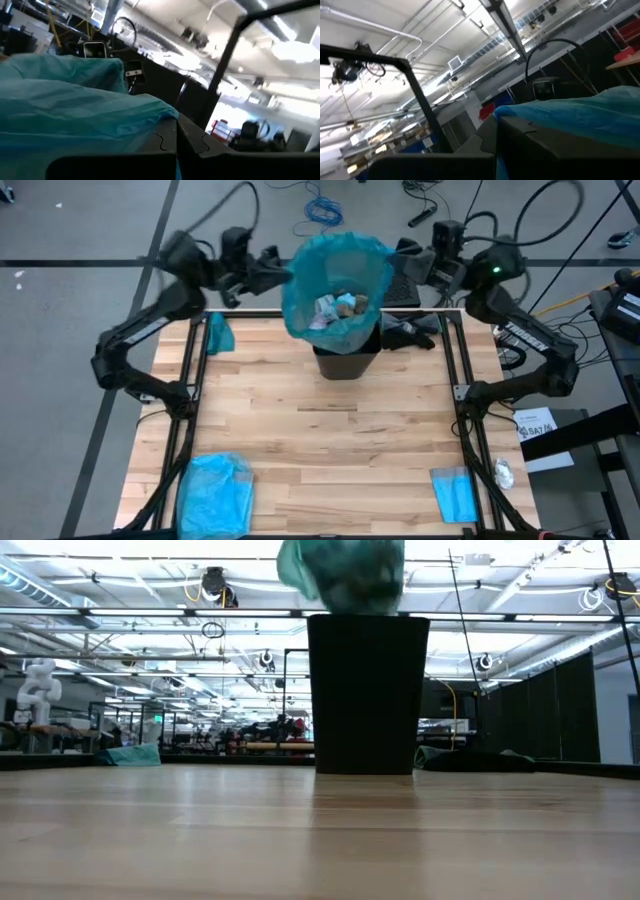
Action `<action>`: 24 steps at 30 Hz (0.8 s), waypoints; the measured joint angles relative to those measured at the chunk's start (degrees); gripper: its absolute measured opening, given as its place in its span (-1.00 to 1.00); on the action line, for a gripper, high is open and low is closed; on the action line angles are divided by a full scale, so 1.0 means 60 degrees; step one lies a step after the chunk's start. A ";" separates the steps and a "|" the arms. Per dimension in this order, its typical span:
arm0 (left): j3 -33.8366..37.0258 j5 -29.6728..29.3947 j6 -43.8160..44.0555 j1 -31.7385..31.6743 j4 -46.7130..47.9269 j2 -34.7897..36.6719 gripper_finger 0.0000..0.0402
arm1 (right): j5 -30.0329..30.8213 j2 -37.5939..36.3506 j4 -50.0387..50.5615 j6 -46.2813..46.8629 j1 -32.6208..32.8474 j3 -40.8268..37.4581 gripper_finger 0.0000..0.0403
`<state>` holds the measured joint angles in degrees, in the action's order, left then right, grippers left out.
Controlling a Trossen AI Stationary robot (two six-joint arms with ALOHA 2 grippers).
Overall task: Place trash/remove bag and relplace
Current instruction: Remove the blue trash bag from the black trash bin
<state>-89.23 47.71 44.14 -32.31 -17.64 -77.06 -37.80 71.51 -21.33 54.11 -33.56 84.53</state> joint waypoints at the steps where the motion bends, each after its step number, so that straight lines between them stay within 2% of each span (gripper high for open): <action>1: -0.0348 -0.0031 -0.0354 0.0081 0.0579 0.0120 -1.00 | 0.0000 0.0041 0.0407 -0.0198 0.0156 0.0341 -1.00; 4: -0.1328 -0.0365 -0.1131 0.0334 0.1922 0.0425 -1.00 | 0.0063 0.0228 0.1075 -0.0455 0.0613 0.1254 -1.00; 8: -0.2376 -0.0900 -0.1521 0.0922 0.2789 0.0565 -1.00 | 0.0225 0.0703 0.1096 -0.0498 0.1339 0.2325 -1.00; 11: -0.2829 -0.1534 -0.1793 0.1693 0.3275 0.0561 -1.00 | 0.0240 0.1125 0.1126 -0.0683 0.1940 0.3011 -1.00; 14: -0.2925 -0.2661 -0.2362 0.2856 0.4260 0.0558 -1.00 | 0.0233 0.1509 0.1491 -0.0975 0.2622 0.3415 -1.00; 18: -0.2911 -0.4948 -0.3430 0.5030 0.6593 0.0499 -1.00 | 0.0316 0.1730 0.3047 -0.1997 0.3708 0.3272 -1.00; 21: -0.2862 -0.7487 -0.3664 0.6758 0.8300 0.0391 -1.00 | 0.0924 0.1634 0.3955 -0.2847 0.4617 0.2486 -1.00; 24: -0.2457 -1.0003 -0.2938 0.8500 0.8896 0.0394 -1.00 | 0.1783 0.1162 0.3839 -0.3071 0.5497 0.1150 -1.00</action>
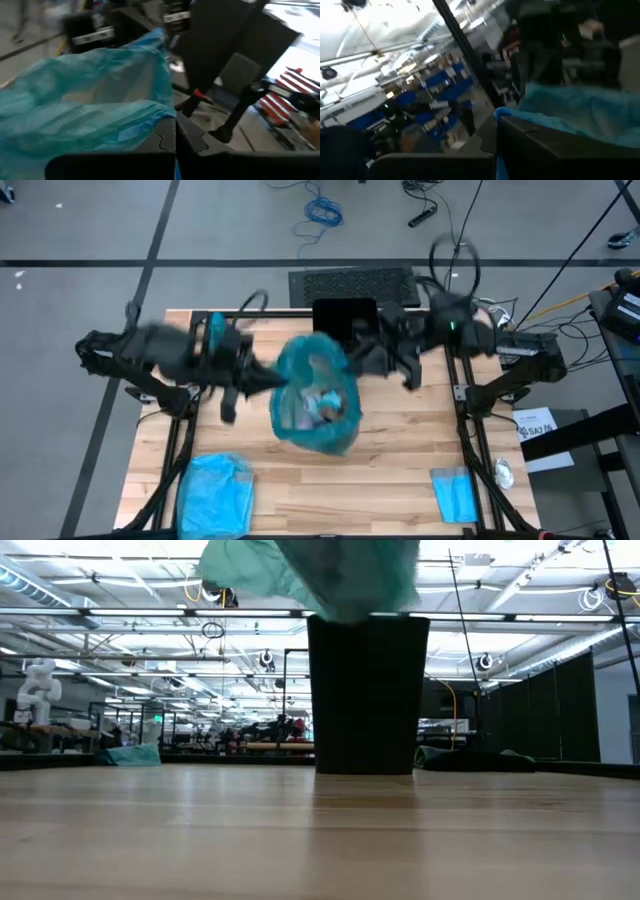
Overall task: Place trash/remove bag and relplace
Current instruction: Remove the blue trash bag from the black trash bin
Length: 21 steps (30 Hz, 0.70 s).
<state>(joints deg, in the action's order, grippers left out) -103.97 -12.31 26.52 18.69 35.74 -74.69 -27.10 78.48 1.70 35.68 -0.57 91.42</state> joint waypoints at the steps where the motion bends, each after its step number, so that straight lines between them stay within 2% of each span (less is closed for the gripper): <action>1: 0.0177 -0.0746 0.0337 0.0537 0.0045 0.0007 -1.00 | 0.0311 -0.0219 -0.0069 -0.0004 0.0263 -0.0474 -1.00; 4: 0.0861 -0.2713 0.1666 0.2112 0.0108 0.0011 -1.00 | 0.1086 -0.0788 -0.0405 0.0300 0.1021 -0.2017 -1.00; 7: 0.1713 -0.4715 0.3446 0.3670 0.0115 -0.0009 -1.00 | 0.1563 -0.0813 -0.2390 0.1457 0.1648 -0.3361 -1.00; 9: 0.2169 -0.5776 0.4398 0.4471 -0.0214 -0.0072 -1.00 | 0.1751 -0.0535 -0.4129 0.2239 0.1896 -0.3677 -1.00; 11: 0.2297 -0.6513 0.4671 0.4934 -0.0630 -0.0198 -1.00 | 0.1774 -0.0250 -0.4984 0.2551 0.1994 -0.3554 -1.00; 13: 0.2295 -0.6957 0.4331 0.5087 -0.1091 -0.0218 -1.00 | 0.1737 0.0029 -0.4944 0.2527 0.1990 -0.3148 -1.00; 16: 0.2267 -0.7138 0.3473 0.4957 -0.1327 -0.0070 -1.00 | 0.1592 0.0169 -0.3749 0.2041 0.1926 -0.2781 -1.00; 19: 0.2260 -0.7093 0.3586 0.4582 -0.0171 -0.0022 -1.00 | 0.1728 0.0160 -0.2434 0.1794 0.1818 -0.2958 -1.00; 21: 0.2266 -0.6865 0.4316 0.4302 0.1181 -0.0042 -1.00 | 0.1798 0.0193 -0.2190 0.1808 0.1765 -0.3390 -1.00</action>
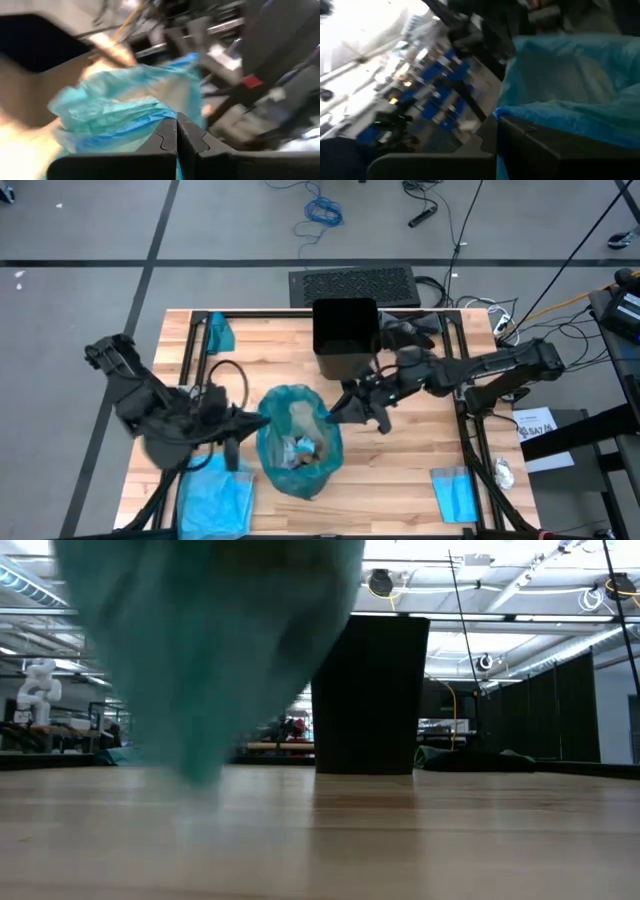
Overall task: Place trash/remove bag and relplace
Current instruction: Remove the blue trash bag from the black trash bin, then close the blue trash bag
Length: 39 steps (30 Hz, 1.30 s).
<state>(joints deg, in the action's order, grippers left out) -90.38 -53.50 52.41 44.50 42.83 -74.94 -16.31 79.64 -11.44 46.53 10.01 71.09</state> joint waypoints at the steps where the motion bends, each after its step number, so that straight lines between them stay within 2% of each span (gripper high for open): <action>1: 0.0014 0.0072 0.0490 -0.0112 0.0724 -0.0016 -1.00 | 0.0048 0.0014 -0.0125 0.0097 -0.0054 -0.0232 -1.00; 7: 0.0585 0.0605 0.2477 -0.0391 0.2790 -0.0006 -1.00 | 0.0652 -0.0014 -0.0642 0.0658 -0.0177 -0.1878 -1.00; 12: 0.1113 0.1165 0.3109 -0.0406 0.2932 0.0012 -1.00 | 0.1298 -0.0008 -0.3720 0.1904 -0.0171 -0.3678 -1.00; 15: 0.1281 0.1173 0.3230 -0.0429 0.2933 0.0012 -1.00 | 0.1622 -0.0011 -0.5068 0.2361 -0.0152 -0.4446 -0.96; 19: 0.1472 0.1173 0.3455 -0.0501 0.2920 0.0012 -1.00 | 0.1748 -0.0011 -0.6311 0.2581 -0.0134 -0.4964 -0.73; 27: 0.1707 0.1217 0.3430 -0.0494 0.2355 0.0012 -1.00 | 0.1369 -0.0021 -0.7127 0.2643 -0.0134 -0.5015 -0.12; 30: 0.1709 0.1174 0.3377 -0.0501 0.2335 0.0012 -1.00 | 0.1172 -0.0027 -0.7496 0.2663 -0.0134 -0.5015 -0.01; 34: 0.1710 0.1141 0.3368 -0.0497 0.2310 0.0013 -1.00 | 0.1165 -0.0015 -0.7607 0.2743 -0.0120 -0.5015 -0.10; 37: 0.1707 0.1128 0.3368 -0.0497 0.2290 0.0012 -1.00 | 0.1165 -0.0021 -0.7643 0.2736 -0.0090 -0.5015 -0.35; 39: 0.1707 0.1114 0.3353 -0.0497 0.2273 0.0012 -1.00 | 0.1166 -0.0018 -0.7612 0.2734 -0.0090 -0.5015 -0.59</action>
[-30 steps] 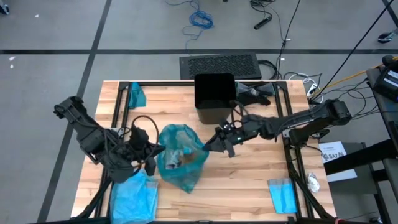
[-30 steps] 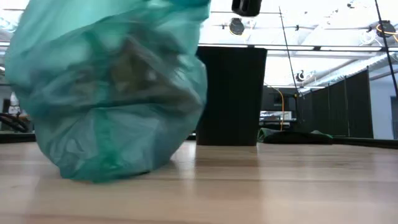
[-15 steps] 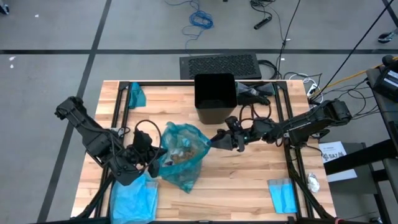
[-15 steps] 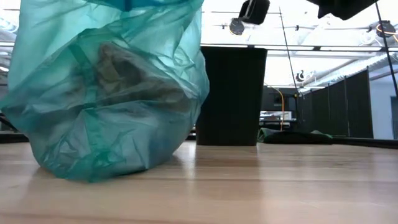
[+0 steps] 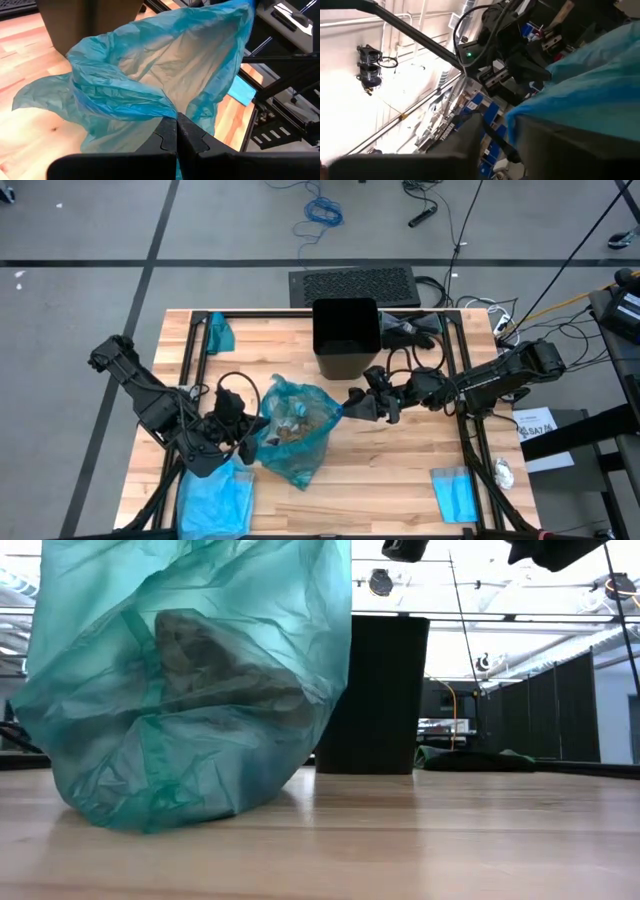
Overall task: Place trash/remove bag and relplace
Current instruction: Close the blue trash bag
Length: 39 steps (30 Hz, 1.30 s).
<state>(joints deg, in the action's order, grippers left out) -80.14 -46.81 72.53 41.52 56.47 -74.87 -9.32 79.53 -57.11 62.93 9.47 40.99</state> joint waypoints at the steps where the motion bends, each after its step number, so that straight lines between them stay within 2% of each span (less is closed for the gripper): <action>1: 0.0000 -0.0006 -0.0078 0.0000 -0.0004 0.0000 -1.00 | 0.0012 0.0000 -0.0016 -0.0052 0.0000 0.0000 -0.73; 3: 0.0003 -0.0023 -0.0149 0.0000 -0.0080 0.0000 -1.00 | 0.0039 0.0000 -0.0027 -0.0136 0.0000 0.0000 -0.93; 7: 0.0000 -0.0060 -0.0157 0.0000 -0.0102 0.0039 -1.00 | 0.0048 0.0000 0.0025 -0.0014 0.0000 0.0000 -0.98; 15: 0.0000 -0.0087 -0.0966 0.0104 -0.0679 0.0966 -1.00 | 0.0050 0.0000 0.0118 -0.0023 -0.0025 0.0000 -1.00; 22: 0.0000 0.0821 -0.0902 0.0093 0.0036 0.1423 -0.98 | 0.0032 0.0000 0.0346 -0.0094 -0.0025 0.0004 -1.00; 25: 0.0000 0.1130 -0.0713 0.0095 0.0191 0.1405 -0.86 | 0.0017 0.0000 0.0492 -0.0098 -0.0025 0.0004 -1.00; 34: 0.0000 0.1277 -0.0218 0.0103 0.0476 0.1424 -0.30 | -0.0017 0.0000 0.0511 -0.0134 -0.0025 0.0004 -1.00; 39: 0.0000 0.1283 -0.0144 0.0102 0.0578 0.1510 -0.20 | -0.0023 0.0000 0.0507 -0.0134 -0.0026 0.0004 -1.00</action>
<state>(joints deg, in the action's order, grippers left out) -80.14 -39.11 71.67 42.13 59.94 -65.81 -9.45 79.53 -54.06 62.13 9.32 41.01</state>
